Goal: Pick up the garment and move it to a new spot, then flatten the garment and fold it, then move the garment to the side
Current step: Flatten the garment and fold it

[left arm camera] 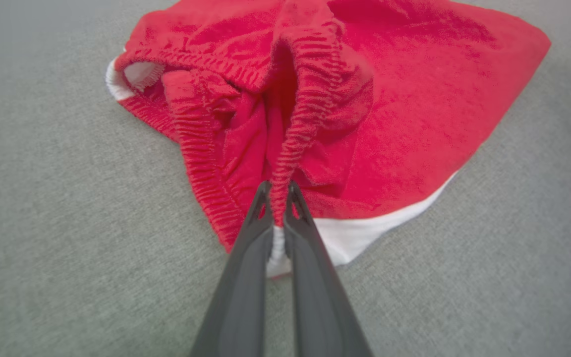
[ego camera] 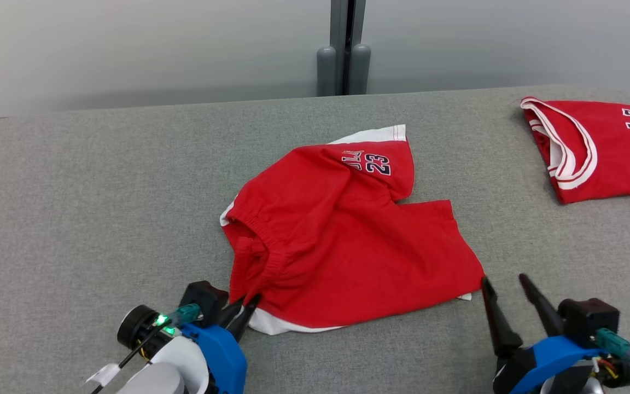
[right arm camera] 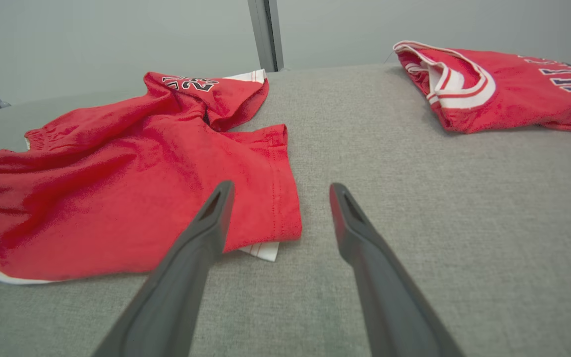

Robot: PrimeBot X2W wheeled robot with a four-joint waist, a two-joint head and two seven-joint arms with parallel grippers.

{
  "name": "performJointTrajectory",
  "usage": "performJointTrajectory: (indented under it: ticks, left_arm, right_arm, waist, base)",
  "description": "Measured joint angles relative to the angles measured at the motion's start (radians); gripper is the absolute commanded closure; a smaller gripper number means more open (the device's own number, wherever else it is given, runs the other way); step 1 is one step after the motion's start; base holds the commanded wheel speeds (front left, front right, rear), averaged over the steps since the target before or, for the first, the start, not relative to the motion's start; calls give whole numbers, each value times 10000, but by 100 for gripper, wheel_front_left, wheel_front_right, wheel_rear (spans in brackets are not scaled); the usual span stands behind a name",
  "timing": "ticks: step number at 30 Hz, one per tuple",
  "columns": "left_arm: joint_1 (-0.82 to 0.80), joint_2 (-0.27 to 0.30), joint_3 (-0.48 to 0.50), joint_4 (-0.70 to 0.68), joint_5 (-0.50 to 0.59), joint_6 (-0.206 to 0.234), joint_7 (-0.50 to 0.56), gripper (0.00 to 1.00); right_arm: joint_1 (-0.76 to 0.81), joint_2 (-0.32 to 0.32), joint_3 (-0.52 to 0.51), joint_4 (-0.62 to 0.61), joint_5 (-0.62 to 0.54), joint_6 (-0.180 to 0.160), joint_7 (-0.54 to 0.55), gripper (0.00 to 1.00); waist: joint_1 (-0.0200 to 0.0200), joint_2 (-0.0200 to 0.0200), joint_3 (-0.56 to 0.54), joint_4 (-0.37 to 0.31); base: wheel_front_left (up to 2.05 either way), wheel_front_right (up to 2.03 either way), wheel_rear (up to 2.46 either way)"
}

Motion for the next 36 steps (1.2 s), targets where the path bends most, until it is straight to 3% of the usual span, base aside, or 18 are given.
performJointTrajectory:
  ticks: [6,11,25,36]
  left_arm:
    - [510,-481,736,159,-826,504,-821,100]
    - [634,-734,915,203,-1022,587,-1202,100]
    - [527,-800,968,234,-1085,635,-1480,100]
    - [514,-646,978,88,-1160,692,-1494,100]
  right_arm:
    - [412,2,433,-31,504,0,1503,0]
    - [354,2,301,77,579,0,1833,0]
    - [-1023,6,-21,2134,351,0,1720,0]
    - [-1854,6,278,3118,1133,0,1064,0]
  waist:
    - [0,0,89,90]
    - [-1,-2,176,153]
    - [0,-2,363,381]
    - [-1,-2,462,398]
  base:
    - [0,0,0]
    - [0,0,0]
    - [0,0,0]
    - [0,0,0]
